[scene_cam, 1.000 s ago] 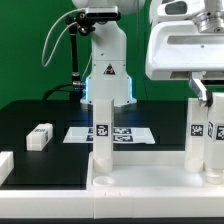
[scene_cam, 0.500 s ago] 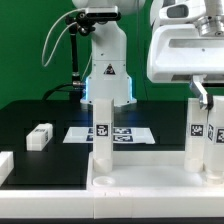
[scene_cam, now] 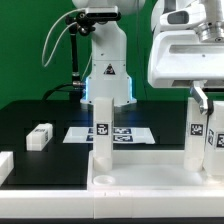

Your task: Assemble desk

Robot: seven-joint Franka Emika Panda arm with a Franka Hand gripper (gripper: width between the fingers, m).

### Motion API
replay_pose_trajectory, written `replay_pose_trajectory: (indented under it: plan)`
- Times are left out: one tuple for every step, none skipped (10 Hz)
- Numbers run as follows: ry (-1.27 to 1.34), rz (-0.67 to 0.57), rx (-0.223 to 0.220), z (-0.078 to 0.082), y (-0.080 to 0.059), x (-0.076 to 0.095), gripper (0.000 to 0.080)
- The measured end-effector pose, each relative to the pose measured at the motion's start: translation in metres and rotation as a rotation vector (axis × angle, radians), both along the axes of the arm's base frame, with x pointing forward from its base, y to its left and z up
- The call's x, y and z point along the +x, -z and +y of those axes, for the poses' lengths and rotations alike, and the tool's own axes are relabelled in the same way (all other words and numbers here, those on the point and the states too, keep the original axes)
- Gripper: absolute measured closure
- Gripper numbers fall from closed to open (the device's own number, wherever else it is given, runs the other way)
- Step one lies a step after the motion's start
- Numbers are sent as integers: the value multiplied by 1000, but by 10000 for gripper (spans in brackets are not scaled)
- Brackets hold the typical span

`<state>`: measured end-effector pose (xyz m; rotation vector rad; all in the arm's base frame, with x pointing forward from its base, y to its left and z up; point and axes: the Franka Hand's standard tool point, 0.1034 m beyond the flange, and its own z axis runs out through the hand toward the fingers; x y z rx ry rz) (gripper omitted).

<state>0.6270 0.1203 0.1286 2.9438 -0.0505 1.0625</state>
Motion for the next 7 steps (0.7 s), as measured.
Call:
replay_pose_trajectory:
  plan:
    - [2,-15,-3,-1,0,0,511]
    - [0,-15,-5,-1,0,0,511]
    - [-1,-15,-7,-1,0,0,511]
    - [1,-11,-6,-1,-1,0,511]
    - [0,-9,-8,-1,-1,0,511]
    - [-4,-9,-11,-2,0,0,510]
    - [-9,-8,-15,-2,0,0,510]
